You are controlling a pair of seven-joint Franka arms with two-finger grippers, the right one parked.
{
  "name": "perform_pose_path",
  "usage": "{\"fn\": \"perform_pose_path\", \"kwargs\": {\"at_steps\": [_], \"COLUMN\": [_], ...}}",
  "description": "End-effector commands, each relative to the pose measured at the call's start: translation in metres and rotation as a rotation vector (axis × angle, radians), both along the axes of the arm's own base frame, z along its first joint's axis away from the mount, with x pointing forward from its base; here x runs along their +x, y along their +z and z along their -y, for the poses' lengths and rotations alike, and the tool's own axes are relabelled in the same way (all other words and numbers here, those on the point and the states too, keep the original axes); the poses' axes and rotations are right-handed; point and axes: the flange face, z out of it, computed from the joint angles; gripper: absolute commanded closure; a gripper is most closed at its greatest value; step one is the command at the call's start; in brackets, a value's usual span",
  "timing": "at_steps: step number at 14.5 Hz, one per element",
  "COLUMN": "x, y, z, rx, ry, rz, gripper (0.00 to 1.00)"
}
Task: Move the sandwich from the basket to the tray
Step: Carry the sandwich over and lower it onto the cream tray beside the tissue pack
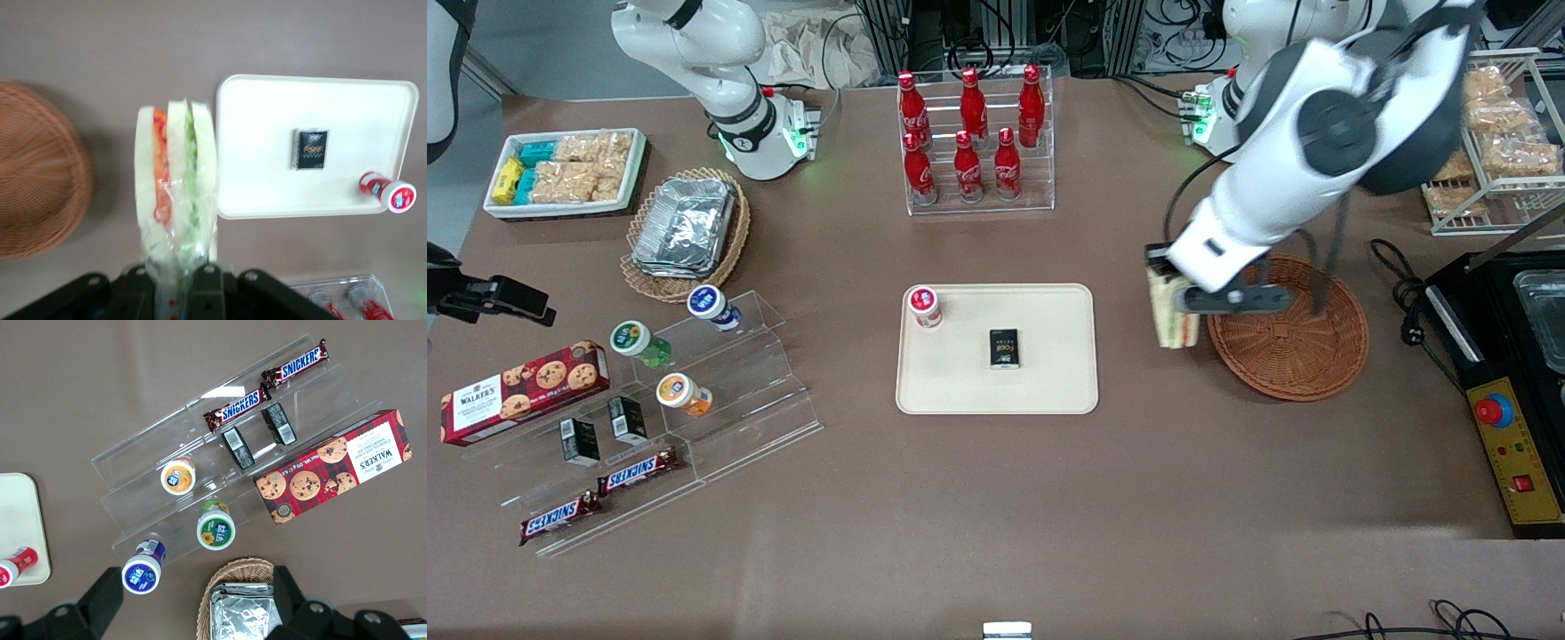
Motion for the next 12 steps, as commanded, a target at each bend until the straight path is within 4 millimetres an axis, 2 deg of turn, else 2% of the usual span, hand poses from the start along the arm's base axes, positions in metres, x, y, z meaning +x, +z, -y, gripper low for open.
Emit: {"fn": "perform_pose_path", "kwargs": {"at_steps": [1, 4, 6, 8, 11, 12], "x": [-0.015, -0.013, -0.004, -0.011, -0.015, -0.016], "y": [-0.072, -0.145, -0.177, -0.198, -0.225, -0.229], "z": [0.036, 0.063, 0.07, 0.086, 0.085, 0.086], "rx": [-0.034, -0.077, -0.107, -0.114, -0.066, -0.061], "ry": [-0.018, -0.04, -0.032, -0.041, -0.084, -0.083], "rz": [0.03, 0.043, 0.069, 0.077, 0.068, 0.062], "gripper": [1.0, 1.0, 1.0, 1.0, 0.99, 0.81]}}
